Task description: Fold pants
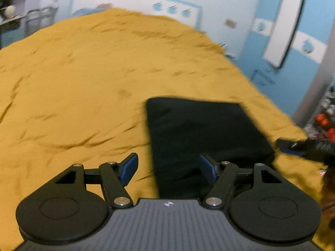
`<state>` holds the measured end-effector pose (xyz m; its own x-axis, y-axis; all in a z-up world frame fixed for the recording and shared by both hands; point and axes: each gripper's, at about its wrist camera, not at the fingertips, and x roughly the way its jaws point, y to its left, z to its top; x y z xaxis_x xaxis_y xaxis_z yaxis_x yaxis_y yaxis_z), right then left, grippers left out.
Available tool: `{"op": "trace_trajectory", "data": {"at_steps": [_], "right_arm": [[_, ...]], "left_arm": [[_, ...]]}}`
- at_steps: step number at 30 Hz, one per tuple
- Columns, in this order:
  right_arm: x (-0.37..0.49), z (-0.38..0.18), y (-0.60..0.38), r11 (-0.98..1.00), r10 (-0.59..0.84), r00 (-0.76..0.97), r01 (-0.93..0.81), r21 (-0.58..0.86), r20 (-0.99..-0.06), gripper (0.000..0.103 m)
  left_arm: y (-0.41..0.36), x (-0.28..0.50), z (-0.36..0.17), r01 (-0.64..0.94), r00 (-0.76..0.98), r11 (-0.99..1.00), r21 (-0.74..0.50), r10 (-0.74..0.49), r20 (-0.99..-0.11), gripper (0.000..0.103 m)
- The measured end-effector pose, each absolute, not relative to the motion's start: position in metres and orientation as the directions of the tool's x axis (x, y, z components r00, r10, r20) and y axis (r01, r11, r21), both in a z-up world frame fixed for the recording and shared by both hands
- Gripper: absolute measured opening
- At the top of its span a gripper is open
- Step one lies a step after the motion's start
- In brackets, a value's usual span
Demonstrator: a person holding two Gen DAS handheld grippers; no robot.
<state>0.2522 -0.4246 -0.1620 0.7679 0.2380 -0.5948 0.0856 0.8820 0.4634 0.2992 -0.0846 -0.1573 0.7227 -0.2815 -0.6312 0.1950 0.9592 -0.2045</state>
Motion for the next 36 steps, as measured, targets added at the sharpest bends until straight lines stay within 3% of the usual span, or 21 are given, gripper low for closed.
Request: {"op": "trace_trajectory", "data": {"at_steps": [5,12,15,16,17,18,21,25,29,31,33,34,36], "right_arm": [[0.27,-0.17,-0.408,0.886,0.272,0.711,0.078,0.457,-0.648,0.036],[0.269,-0.172,-0.401,0.893,0.276,0.704,0.064,0.446,-0.655,0.036],[0.269,-0.173,-0.402,0.894,0.271,0.705,0.068,0.443,-0.655,0.035],[0.27,-0.175,-0.404,0.89,0.274,0.703,0.073,0.45,-0.656,0.034],[0.27,-0.176,-0.405,0.885,0.277,0.7,0.081,0.459,-0.658,0.025],[0.271,-0.177,-0.407,0.88,0.277,0.696,0.092,0.465,-0.662,0.009],[0.268,-0.174,-0.415,0.855,0.304,0.698,0.1,0.509,-0.649,0.008],[0.258,-0.168,-0.436,0.756,0.397,0.736,0.076,0.65,-0.548,0.008],[0.262,-0.201,-0.442,0.742,0.401,0.675,0.156,0.652,-0.619,0.007],[0.258,-0.21,-0.447,0.714,0.415,0.684,0.164,0.681,-0.6,0.006],[0.252,-0.206,-0.448,0.708,0.424,0.699,0.14,0.692,-0.575,0.009],[0.251,-0.204,-0.446,0.706,0.437,0.7,0.121,0.697,-0.565,0.017],[0.249,-0.202,-0.444,0.718,0.442,0.705,0.094,0.69,-0.555,0.018]], "left_arm": [[-0.072,0.304,-0.175,0.189,0.694,0.954,-0.233,-0.297,-0.655,0.076],[-0.103,0.308,-0.179,0.337,0.678,0.925,-0.173,-0.366,-0.638,0.072],[-0.114,0.32,-0.194,0.316,0.665,0.941,-0.118,-0.308,-0.681,0.068],[-0.115,0.322,-0.2,0.3,0.65,0.946,-0.123,-0.297,-0.699,0.062],[-0.114,0.325,-0.203,0.294,0.632,0.944,-0.149,-0.309,-0.71,0.042],[-0.115,0.323,-0.202,0.292,0.632,0.943,-0.158,-0.314,-0.709,0.031],[-0.11,0.311,-0.188,0.289,0.678,0.944,-0.159,-0.319,-0.662,0.011],[-0.098,0.307,-0.185,0.271,0.669,0.937,-0.219,-0.347,-0.658,0.009],[-0.111,0.308,-0.2,0.289,0.645,0.945,-0.15,-0.308,-0.699,0.009],[-0.108,0.306,-0.198,0.281,0.647,0.944,-0.171,-0.318,-0.693,0.009],[-0.105,0.303,-0.195,0.282,0.653,0.943,-0.179,-0.325,-0.684,0.009],[-0.103,0.303,-0.196,0.283,0.655,0.942,-0.182,-0.328,-0.681,0.009],[-0.103,0.304,-0.198,0.287,0.66,0.942,-0.173,-0.325,-0.677,0.009]]}}
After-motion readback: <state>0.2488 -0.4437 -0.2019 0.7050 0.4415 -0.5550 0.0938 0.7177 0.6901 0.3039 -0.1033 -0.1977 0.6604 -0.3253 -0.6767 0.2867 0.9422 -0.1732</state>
